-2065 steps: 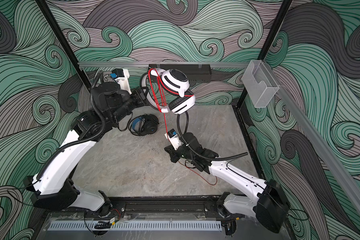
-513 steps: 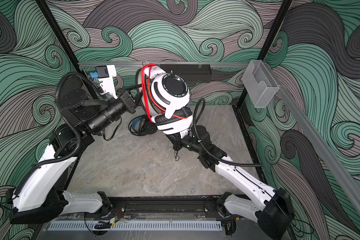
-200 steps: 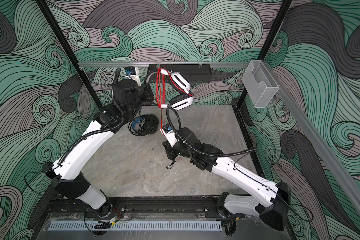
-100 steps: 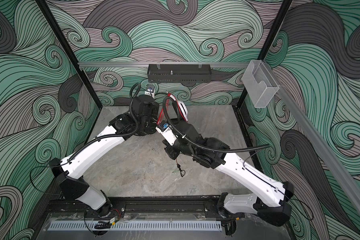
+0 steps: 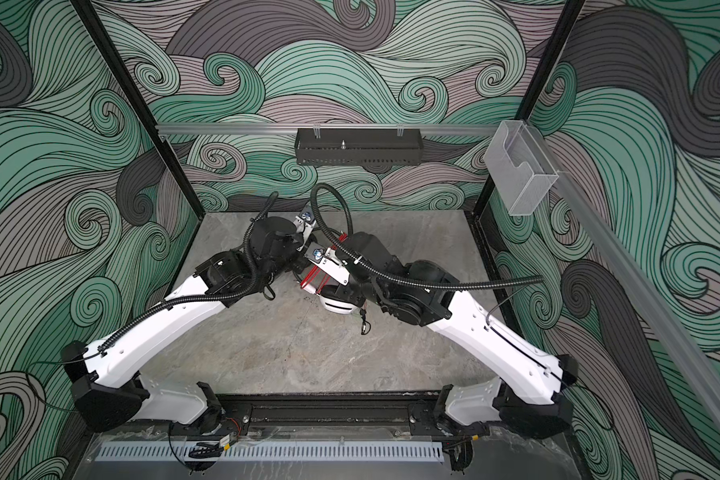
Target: Wrap the headphones
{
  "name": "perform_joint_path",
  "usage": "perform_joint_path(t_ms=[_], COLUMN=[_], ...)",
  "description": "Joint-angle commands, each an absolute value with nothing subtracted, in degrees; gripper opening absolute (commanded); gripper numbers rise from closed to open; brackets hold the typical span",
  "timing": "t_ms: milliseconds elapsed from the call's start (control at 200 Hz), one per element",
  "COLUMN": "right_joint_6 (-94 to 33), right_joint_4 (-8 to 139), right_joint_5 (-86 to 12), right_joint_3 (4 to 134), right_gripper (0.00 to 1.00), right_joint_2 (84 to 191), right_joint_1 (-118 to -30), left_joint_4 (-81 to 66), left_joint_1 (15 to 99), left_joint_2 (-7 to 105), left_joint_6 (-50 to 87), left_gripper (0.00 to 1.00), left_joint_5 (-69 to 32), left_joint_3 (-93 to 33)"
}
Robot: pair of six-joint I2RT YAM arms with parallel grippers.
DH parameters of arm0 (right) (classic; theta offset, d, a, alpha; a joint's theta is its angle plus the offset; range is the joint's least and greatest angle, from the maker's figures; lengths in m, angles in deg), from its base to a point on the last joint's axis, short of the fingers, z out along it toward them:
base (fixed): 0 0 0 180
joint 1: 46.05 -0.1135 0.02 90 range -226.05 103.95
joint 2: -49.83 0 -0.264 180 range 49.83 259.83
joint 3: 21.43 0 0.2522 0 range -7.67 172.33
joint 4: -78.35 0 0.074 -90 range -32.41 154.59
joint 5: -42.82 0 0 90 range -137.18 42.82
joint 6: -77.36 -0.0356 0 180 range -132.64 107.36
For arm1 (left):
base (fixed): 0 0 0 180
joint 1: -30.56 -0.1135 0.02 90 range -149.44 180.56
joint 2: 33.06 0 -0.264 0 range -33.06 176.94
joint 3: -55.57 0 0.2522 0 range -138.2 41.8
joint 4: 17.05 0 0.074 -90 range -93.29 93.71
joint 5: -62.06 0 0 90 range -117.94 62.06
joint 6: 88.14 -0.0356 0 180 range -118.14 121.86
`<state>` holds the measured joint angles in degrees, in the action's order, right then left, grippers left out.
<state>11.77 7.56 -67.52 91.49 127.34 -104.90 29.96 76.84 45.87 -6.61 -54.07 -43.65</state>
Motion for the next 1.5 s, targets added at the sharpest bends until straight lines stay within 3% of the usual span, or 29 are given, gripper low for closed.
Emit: perform_joint_path(t_ms=[0, 330, 615, 1216, 1496], right_joint_6=[19.73, 20.78, 5.78, -1.4, -2.1], right_joint_4=[7.14, 9.21, 9.2, 15.2, 18.89], right_joint_5=[-74.52, -77.94, -76.38, -62.91, -65.44], right_joint_3=[94.69, 92.8, 90.82, 81.62, 70.54], right_gripper=[0.0, 0.0, 0.0, 0.0, 0.0], right_joint_2=[127.19, 125.59, 126.75, 126.58, 123.51], right_joint_1=[-105.25, -109.61, -116.67, -119.97, -119.16], left_joint_4=[32.21, 36.96, 40.31, 33.54, 30.11], left_joint_1=[77.05, 75.83, 70.42, 61.98, 58.77], left_joint_2=[44.1, 45.13, 47.94, 48.85, 45.12], left_joint_6=[-6.91, 7.4, 27.6, 45.18, 49.78], left_gripper=[0.0, 0.0, 0.0, 0.0, 0.0], left_joint_5=[-52.21, -54.98, -53.23, -36.58, -29.22], left_joint_3=[-42.82, -45.48, -49.35, -51.32, -51.23])
